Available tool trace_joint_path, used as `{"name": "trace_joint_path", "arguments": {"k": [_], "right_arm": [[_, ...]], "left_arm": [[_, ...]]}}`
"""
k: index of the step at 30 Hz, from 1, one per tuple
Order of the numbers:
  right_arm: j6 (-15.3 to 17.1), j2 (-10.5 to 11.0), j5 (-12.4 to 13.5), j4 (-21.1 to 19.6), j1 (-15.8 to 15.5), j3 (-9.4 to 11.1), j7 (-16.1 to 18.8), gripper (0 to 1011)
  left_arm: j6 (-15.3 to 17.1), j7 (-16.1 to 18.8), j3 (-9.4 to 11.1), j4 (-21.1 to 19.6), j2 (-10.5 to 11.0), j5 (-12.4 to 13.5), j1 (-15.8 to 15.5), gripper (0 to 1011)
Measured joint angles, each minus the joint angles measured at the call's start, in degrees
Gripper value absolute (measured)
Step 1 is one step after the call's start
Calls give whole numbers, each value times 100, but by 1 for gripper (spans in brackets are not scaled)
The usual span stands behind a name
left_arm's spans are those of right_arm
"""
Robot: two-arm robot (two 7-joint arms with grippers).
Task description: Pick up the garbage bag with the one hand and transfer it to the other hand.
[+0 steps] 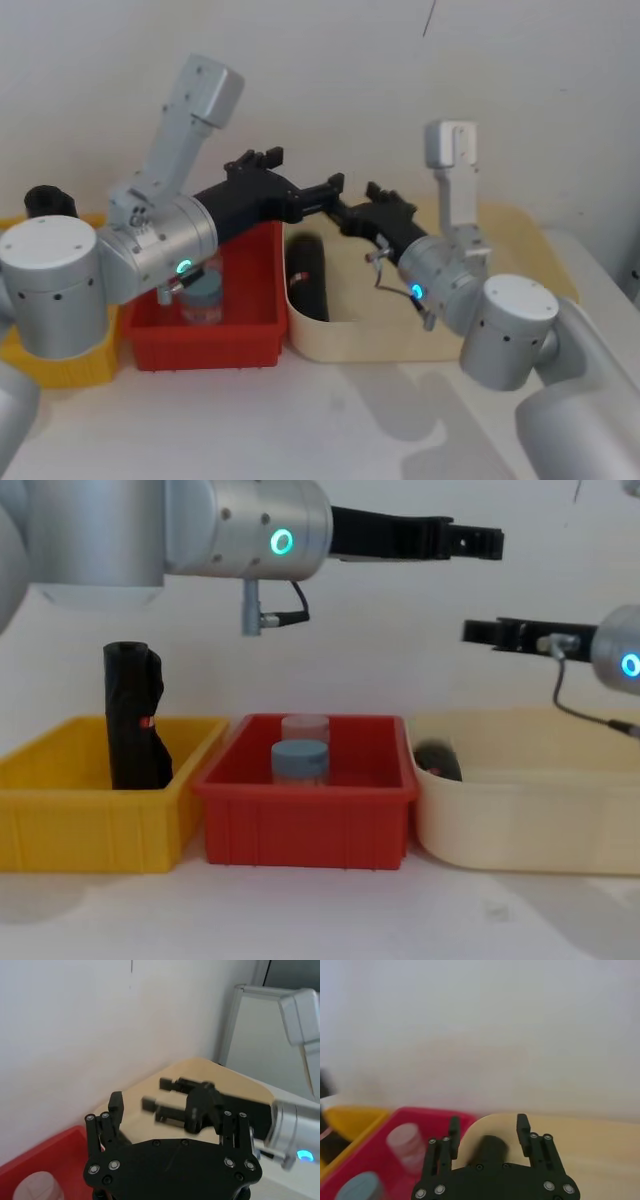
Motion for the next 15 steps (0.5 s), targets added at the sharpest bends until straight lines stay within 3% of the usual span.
{"name": "trace_joint_path", "arguments": {"k": [3,7,15], "right_arm": [[4,11,-21,56,76,117,-115,658],[-28,64,-57,114,160,279,-216,490],[-173,224,-124,71,203,412,-162,256]], "left_arm": [[16,20,-63,-200,99,-25,63,1001],[37,72,-181,-510,242,-76,184,1001],[153,312,-478,-1198,528,-194,554,1001]]}}
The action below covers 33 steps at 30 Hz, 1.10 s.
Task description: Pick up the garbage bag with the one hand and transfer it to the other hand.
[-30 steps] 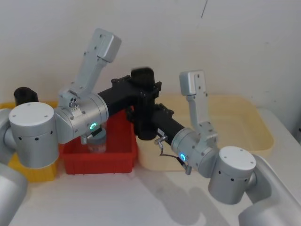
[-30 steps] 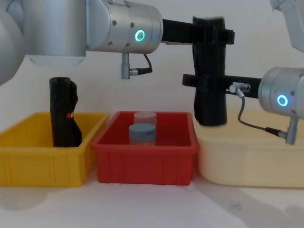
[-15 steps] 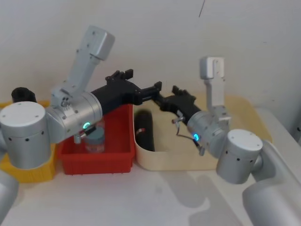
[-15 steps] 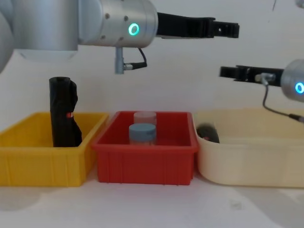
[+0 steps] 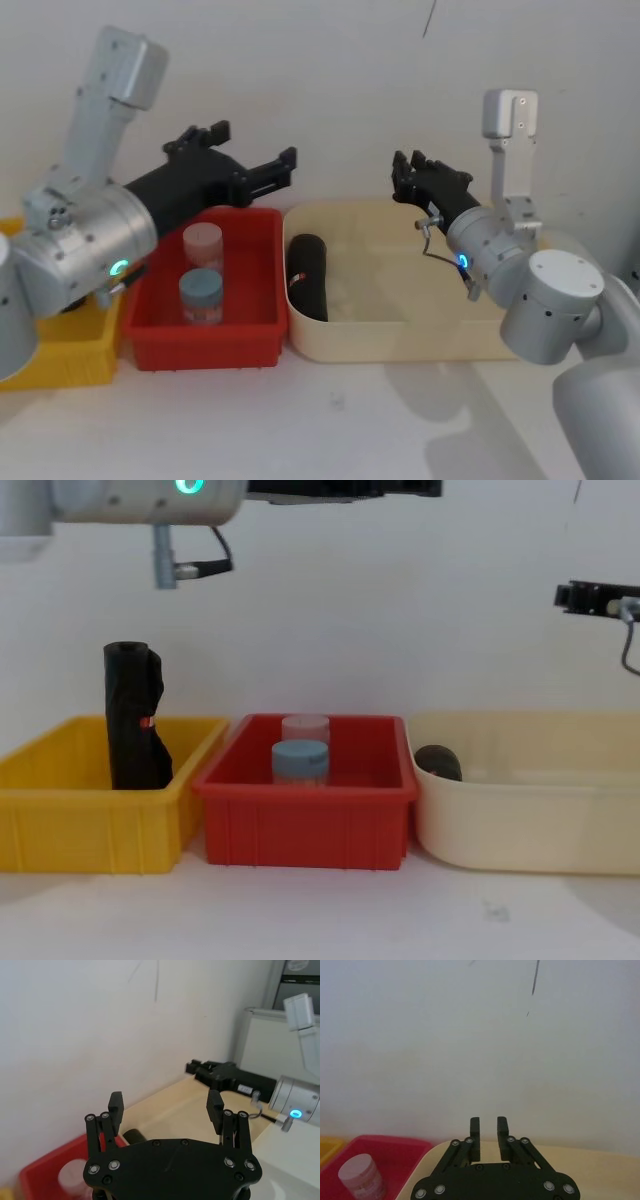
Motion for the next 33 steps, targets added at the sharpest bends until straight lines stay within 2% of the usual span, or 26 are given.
{"name": "trace_joint_path", "arguments": {"k": [1,3,5,8,19,21,22,24,26,27,28,29,30,33], "right_arm": [[-25,33,-14,-26,0,17,35,190],[-55,74,-32,-62,0,36,75,135],[-65,85,-36,-70,-1,42,84,122],[-106,130,-58,-113,-6,68,133,9],[-22,153,-49,-256,-119,67,297,3],[7,167,-21,-313,-162,50,391,26],[19,175,-7,-348,-190,36,435,87],[33,186,12,-388,-219,18,491,95],[58,195,34,-438,-252,-5,554,188],[66,198,40,-453,-263,-12,572,188],[72,201,44,-468,-273,-19,582,242],[87,205,54,-485,-285,-26,602,242],[108,211,68,-521,-301,-41,633,299],[167,238,109,-603,-335,-73,716,375]], "left_arm": [[39,68,-74,-150,62,-30,109,1001],[92,171,-168,-330,137,-70,269,1001],[130,242,-244,-461,195,-99,407,1001],[196,416,-377,-674,293,-149,682,1001],[314,919,-845,-1178,538,-278,1757,1001],[320,982,-913,-1239,567,-294,1913,1001],[322,1002,-933,-1258,576,-299,1959,1001],[325,1035,-967,-1287,592,-308,2038,1001],[332,1082,-1013,-1330,614,-318,2146,1001],[335,1096,-1028,-1344,620,-321,2180,1001],[338,1119,-1054,-1368,632,-328,2239,1001],[339,1131,-1066,-1379,637,-331,2266,1001],[340,1139,-1075,-1387,641,-333,2286,1001],[346,1175,-1114,-1422,659,-342,2378,1001]]}}
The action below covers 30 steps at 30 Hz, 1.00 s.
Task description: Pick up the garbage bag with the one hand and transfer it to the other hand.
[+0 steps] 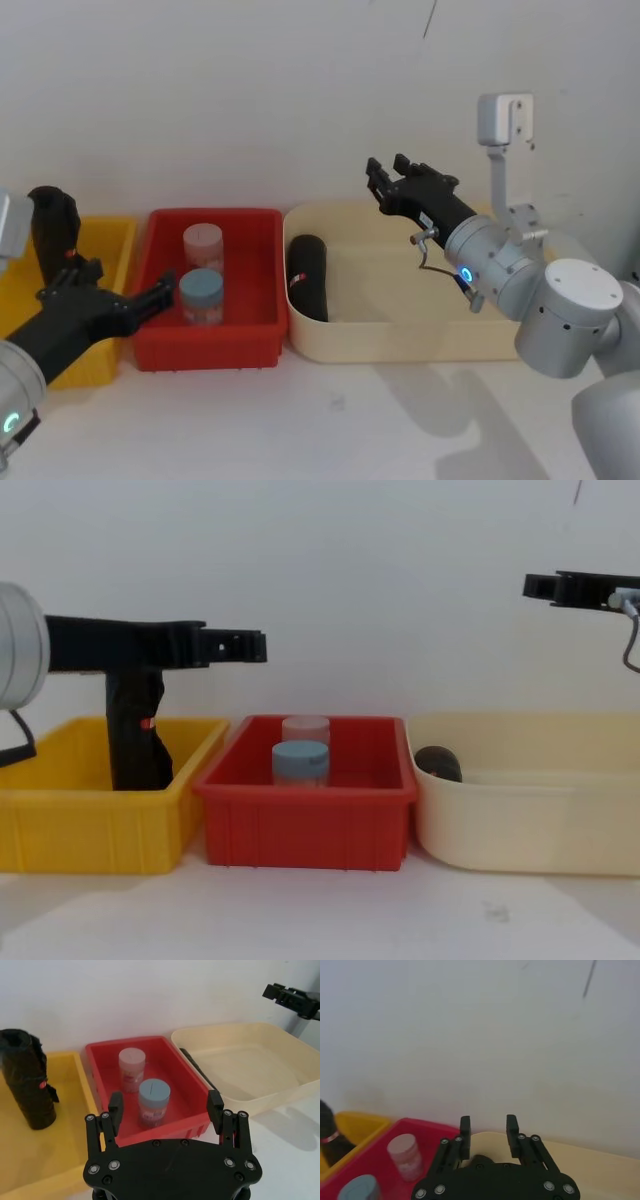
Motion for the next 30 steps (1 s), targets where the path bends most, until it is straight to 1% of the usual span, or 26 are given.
{"name": "trace_joint_path", "arguments": {"k": [1,3,5,7,8,9,10,11,13,15,20,22,23,24,25,28,29,30], "right_arm": [[15,8,11,-18,-6,-7,24,438],[58,38,47,-77,-26,-35,100,457],[115,70,90,-132,-41,-67,193,537],[158,95,115,-180,-52,-95,249,579],[189,107,132,-201,-57,-107,283,639],[216,119,144,-223,-60,-120,312,659],[268,148,170,-272,-66,-150,369,714],[302,162,186,-292,-70,-165,406,714],[357,190,208,-327,-74,-197,465,770],[451,240,238,-391,-75,-252,553,843],[696,343,273,-514,-42,-444,765,973],[766,369,274,-540,-13,-517,820,1001],[841,385,273,-557,17,-590,863,1000],[841,385,273,-557,17,-590,863,1000],[964,405,266,-570,75,-700,926,1000],[1063,415,242,-570,140,-808,968,1000],[1133,415,216,-564,198,-883,996,1000],[1161,415,202,-556,214,-916,1007,1000]], "left_arm": [[2,15,-16,-14,6,-4,34,1001],[4,27,-30,-26,13,-7,68,1001],[6,45,-48,-42,21,-11,109,1001],[8,59,-62,-56,28,-13,145,1001],[8,64,-67,-60,30,-14,155,1001],[8,64,-67,-60,30,-14,155,1001],[10,74,-77,-69,35,-17,182,1001],[10,77,-80,-72,36,-17,190,1001],[11,84,-86,-78,39,-18,201,1001],[11,90,-93,-83,41,-20,215,1001],[14,103,-107,-95,48,-23,250,1001],[15,108,-112,-100,50,-25,261,1001],[15,109,-113,-101,50,-26,264,1001],[16,111,-115,-103,51,-27,269,1001],[16,112,-116,-104,51,-27,271,1001],[16,114,-119,-106,53,-27,279,1001],[16,116,-121,-109,53,-27,284,1001],[16,117,-122,-109,54,-27,286,1001]]}}
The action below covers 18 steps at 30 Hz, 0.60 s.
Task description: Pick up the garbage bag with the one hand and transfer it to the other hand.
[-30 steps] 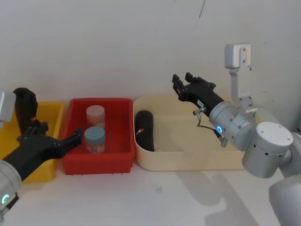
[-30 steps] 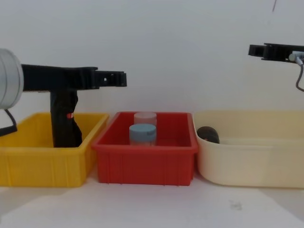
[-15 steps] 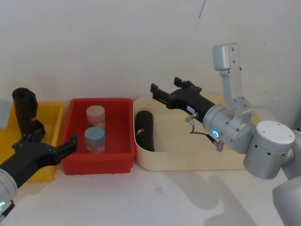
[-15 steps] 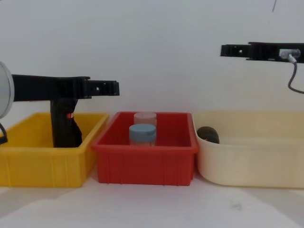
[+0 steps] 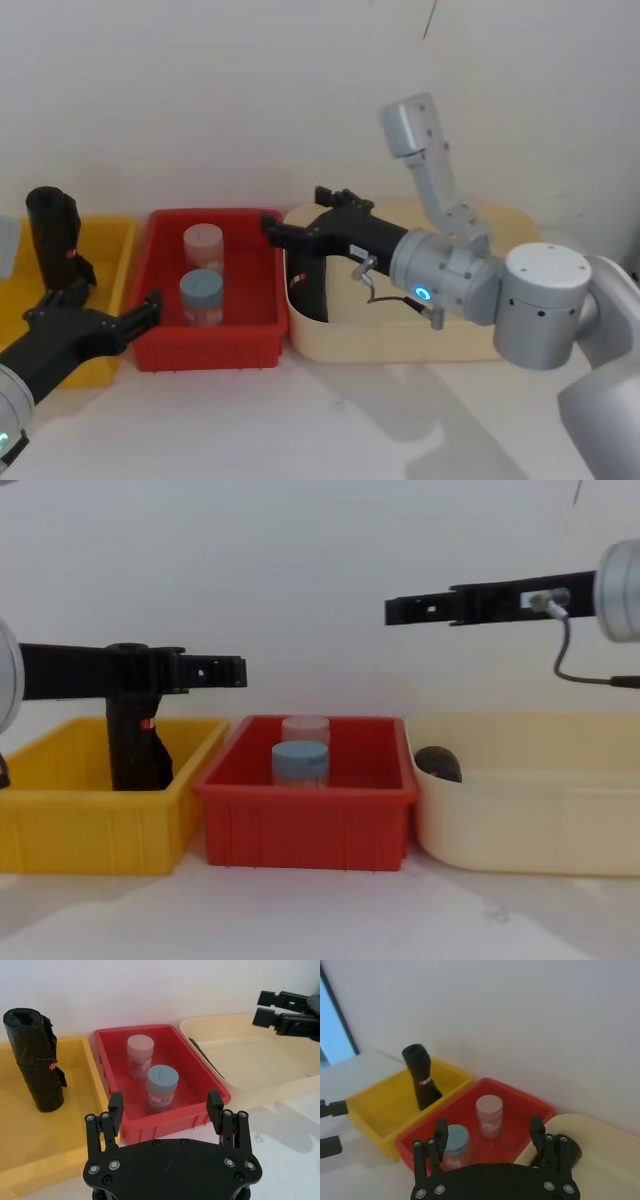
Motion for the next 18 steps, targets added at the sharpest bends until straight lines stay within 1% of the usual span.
{"name": "trace_joint_path", "arguments": {"k": [2,6,7,9,12,17,18], "right_arm": [[79,-14,-46,41,88,-127,28,1000],[164,-58,-98,114,206,-278,42,1000],[201,-91,-123,156,256,-349,45,1000],[237,-130,-153,201,322,-413,46,1000],[310,-218,-221,321,441,-573,44,1000],[377,-308,-315,475,573,-743,41,1000],[395,-334,-352,529,619,-808,41,1000]], "left_arm": [[0,1,-1,-1,0,0,3,1001],[0,4,-3,-3,3,0,10,1001],[0,5,-4,-5,3,0,12,1001],[0,6,-5,-6,4,0,13,1001],[0,8,-7,-7,5,0,15,1001],[0,10,-10,-10,5,0,17,1001],[0,10,-10,-10,5,0,18,1001]]}}
